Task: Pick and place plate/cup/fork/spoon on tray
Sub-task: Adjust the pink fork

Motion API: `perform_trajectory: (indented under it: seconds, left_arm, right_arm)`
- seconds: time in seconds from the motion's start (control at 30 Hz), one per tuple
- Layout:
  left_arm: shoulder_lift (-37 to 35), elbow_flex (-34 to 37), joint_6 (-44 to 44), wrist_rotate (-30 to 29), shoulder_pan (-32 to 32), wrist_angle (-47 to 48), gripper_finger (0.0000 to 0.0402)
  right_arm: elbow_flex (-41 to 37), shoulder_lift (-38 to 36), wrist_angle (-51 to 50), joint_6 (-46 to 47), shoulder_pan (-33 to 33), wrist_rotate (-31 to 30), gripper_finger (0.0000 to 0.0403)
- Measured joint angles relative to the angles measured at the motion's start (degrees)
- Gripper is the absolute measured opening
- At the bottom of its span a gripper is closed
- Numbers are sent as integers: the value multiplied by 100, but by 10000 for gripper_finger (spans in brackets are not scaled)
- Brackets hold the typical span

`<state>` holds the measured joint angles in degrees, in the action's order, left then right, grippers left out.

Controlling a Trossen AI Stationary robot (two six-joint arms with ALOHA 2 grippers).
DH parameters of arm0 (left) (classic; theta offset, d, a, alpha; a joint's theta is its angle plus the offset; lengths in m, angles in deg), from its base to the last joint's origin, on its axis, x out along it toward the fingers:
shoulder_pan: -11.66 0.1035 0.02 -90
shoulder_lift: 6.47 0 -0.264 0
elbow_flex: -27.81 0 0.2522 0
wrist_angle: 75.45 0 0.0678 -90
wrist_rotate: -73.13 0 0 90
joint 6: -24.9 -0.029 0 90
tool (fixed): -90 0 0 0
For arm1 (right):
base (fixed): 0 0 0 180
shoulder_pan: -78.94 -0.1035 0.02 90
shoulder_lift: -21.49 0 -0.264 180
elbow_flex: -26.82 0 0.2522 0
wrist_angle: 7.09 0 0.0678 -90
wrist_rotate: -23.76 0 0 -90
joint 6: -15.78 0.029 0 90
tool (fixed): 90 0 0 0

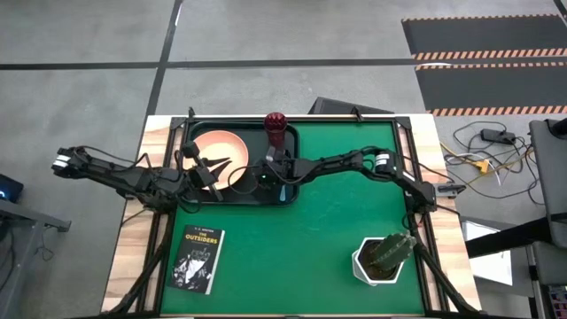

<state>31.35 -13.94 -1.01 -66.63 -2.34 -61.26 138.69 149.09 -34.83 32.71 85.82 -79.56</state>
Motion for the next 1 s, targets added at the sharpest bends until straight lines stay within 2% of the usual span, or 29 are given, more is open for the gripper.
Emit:
perform_trajectory:
  seconds: [0.5, 0.87, 1.0]
  left_arm:
    - [39, 4, 0, 0, 0, 0, 15]
    - [39, 17, 0, 0, 0, 4, 15]
    - [39, 17, 0, 0, 0, 4, 15]
  right_arm:
    - [-9, -215, -844, -747, -72, 193, 56]
    - [-18, -574, -1402, -780, -99, 188, 56]
    - [-15, -714, -2040, -653, -90, -209, 56]
